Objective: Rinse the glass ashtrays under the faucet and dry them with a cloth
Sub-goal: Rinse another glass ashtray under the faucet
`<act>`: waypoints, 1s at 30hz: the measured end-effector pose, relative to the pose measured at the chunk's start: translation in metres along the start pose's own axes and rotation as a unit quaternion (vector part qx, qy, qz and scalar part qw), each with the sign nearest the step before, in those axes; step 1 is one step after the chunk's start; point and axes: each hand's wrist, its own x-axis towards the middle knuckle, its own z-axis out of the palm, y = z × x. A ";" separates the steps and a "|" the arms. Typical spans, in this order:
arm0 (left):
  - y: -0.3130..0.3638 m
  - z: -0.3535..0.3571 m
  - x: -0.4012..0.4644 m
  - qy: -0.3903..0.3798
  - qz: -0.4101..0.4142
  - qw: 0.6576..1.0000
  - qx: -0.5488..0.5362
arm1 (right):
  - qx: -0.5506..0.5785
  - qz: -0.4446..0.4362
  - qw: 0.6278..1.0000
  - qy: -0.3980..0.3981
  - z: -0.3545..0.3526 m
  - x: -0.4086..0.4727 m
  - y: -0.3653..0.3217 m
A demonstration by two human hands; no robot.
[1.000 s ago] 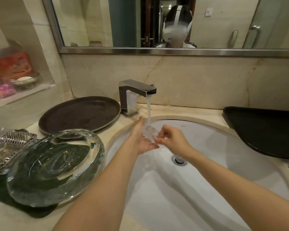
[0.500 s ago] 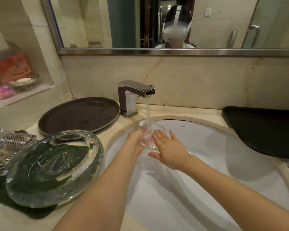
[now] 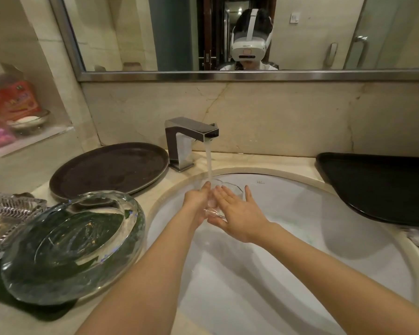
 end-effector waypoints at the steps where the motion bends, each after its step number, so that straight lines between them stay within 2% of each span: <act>1: 0.000 0.000 0.000 0.010 0.008 1.000 -0.002 | -0.006 0.000 1.000 0.000 -0.001 -0.001 0.001; 5: 0.002 -0.005 -0.001 0.051 0.054 0.997 -0.002 | 0.001 0.012 0.999 0.050 -0.002 -0.005 0.015; 7: 0.003 -0.004 -0.005 0.029 0.077 0.997 0.015 | 0.089 0.080 0.984 0.131 -0.001 -0.004 0.021; 9: 0.003 -0.002 -0.008 0.003 0.092 0.995 0.042 | 0.233 0.175 0.937 0.191 -0.002 0.000 0.027; 10: 0.003 -0.001 -0.010 -0.008 0.097 0.994 0.053 | 0.314 0.216 0.907 0.177 -0.004 0.002 0.030; 12: 0.005 0.000 -0.013 -0.029 0.108 0.992 0.061 | 0.462 0.262 0.845 0.067 -0.005 0.003 0.033; 14: 0.008 0.001 -0.016 -0.042 0.135 0.987 0.079 | 0.532 0.261 0.805 -0.020 -0.007 -0.001 0.036; 16: 0.010 0.001 -0.018 -0.064 0.159 0.980 0.101 | 0.568 0.245 0.785 -0.016 -0.010 -0.003 0.040; 19: 0.011 0.001 -0.022 -0.088 0.179 0.971 0.133 | 0.609 0.231 0.757 0.057 -0.017 -0.004 0.044; 22: 0.014 0.003 -0.030 -0.087 0.209 0.962 0.155 | 0.571 0.215 0.785 0.104 -0.023 -0.007 0.042; 24: 0.020 0.004 -0.038 -0.095 0.249 0.941 0.209 | 0.534 0.210 0.808 0.129 -0.028 -0.012 0.041; 27: 0.023 0.005 -0.046 -0.117 0.297 0.879 0.355 | 0.436 0.203 0.861 0.166 -0.039 -0.024 0.038; 30: 0.021 0.003 -0.055 -0.096 0.329 0.822 0.455 | 0.321 0.152 0.922 0.156 -0.046 -0.038 0.036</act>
